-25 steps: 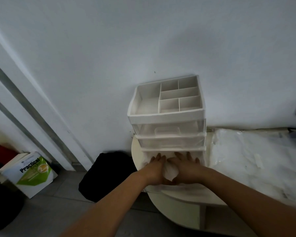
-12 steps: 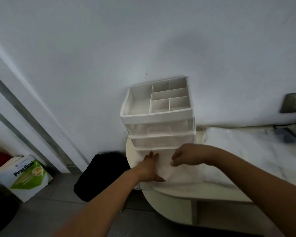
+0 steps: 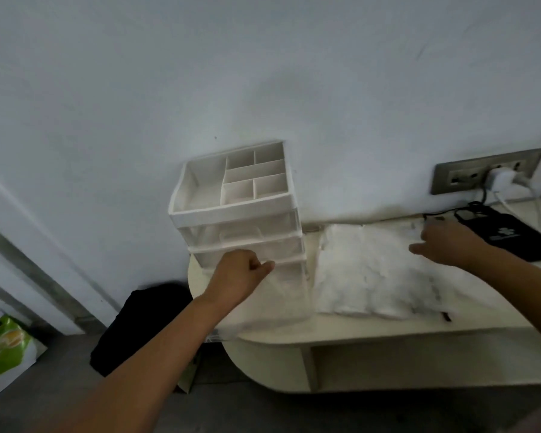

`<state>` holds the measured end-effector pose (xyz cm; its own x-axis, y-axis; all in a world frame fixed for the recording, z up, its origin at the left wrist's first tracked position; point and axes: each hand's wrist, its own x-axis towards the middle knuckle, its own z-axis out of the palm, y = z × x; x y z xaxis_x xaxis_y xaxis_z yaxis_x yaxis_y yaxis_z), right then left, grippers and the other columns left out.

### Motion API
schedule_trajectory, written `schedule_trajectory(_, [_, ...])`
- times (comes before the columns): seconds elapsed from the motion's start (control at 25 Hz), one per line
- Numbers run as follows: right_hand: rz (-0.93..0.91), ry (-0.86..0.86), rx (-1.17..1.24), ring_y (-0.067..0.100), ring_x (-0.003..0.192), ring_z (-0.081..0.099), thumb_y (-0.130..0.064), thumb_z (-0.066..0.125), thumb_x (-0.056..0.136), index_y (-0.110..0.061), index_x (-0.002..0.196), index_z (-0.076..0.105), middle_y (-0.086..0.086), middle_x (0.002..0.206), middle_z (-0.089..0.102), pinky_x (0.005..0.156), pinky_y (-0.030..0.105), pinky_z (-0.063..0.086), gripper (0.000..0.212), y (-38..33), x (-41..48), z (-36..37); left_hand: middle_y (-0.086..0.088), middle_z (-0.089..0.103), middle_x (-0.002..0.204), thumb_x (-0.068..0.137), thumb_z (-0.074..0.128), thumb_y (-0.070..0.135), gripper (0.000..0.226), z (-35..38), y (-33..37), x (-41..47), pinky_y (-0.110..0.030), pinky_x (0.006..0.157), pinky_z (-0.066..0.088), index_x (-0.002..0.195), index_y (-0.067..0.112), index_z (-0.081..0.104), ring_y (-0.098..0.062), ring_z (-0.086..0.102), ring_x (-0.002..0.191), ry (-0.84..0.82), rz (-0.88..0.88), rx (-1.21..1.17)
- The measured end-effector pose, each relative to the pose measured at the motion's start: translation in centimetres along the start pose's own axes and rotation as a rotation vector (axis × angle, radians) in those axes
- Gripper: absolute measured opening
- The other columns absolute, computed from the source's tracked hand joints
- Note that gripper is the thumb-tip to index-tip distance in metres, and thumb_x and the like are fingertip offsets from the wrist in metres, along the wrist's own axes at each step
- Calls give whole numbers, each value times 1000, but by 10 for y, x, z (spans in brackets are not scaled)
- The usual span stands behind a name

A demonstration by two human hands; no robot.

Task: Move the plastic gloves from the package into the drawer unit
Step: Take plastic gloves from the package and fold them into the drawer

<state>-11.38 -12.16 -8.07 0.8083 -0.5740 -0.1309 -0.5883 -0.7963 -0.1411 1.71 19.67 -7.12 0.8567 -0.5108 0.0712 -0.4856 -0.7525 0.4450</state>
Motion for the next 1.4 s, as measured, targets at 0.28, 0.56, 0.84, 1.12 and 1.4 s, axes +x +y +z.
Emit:
schedule_trajectory(0.28, [-33,-202,-168,20,118,51,-16,50,92,-10,126,52,9,131,53,91,20,38,35,59,-13,38,2,62,111,90,60,40,26,70,115,2,-23,87,40,101,17,66,-11,56,103,-166,307,-178])
schedule_trajectory(0.56, [24,-11,-73,21,104,57,-29,69,83,-12,113,55,7,119,53,88,30,49,37,70,-20,38,-5,17,159,96,49,44,66,148,162,7,-38,117,11,150,16,24,-21,15,146,-430,308,-16])
schedule_trajectory(0.84, [126,170,-92,25,102,61,-9,47,93,-6,111,59,11,112,63,79,31,47,22,79,-22,3,-5,-7,161,93,46,54,79,181,154,8,-48,116,-8,153,20,7,-23,-11,147,-485,295,136])
schedule_trajectory(1.12, [-184,510,508,8,66,50,-16,50,96,-11,99,56,-7,77,56,61,20,37,8,66,-46,-43,-4,52,138,96,43,49,54,158,179,13,-26,104,33,134,12,51,-21,48,128,-409,-62,-847])
schedule_trajectory(1.4, [-406,409,347,11,99,58,-22,51,95,-24,92,52,-7,118,63,83,22,44,3,62,-50,-37,-23,62,122,73,30,86,105,120,169,34,-53,100,43,124,-1,57,-36,61,112,-726,-358,-1718])
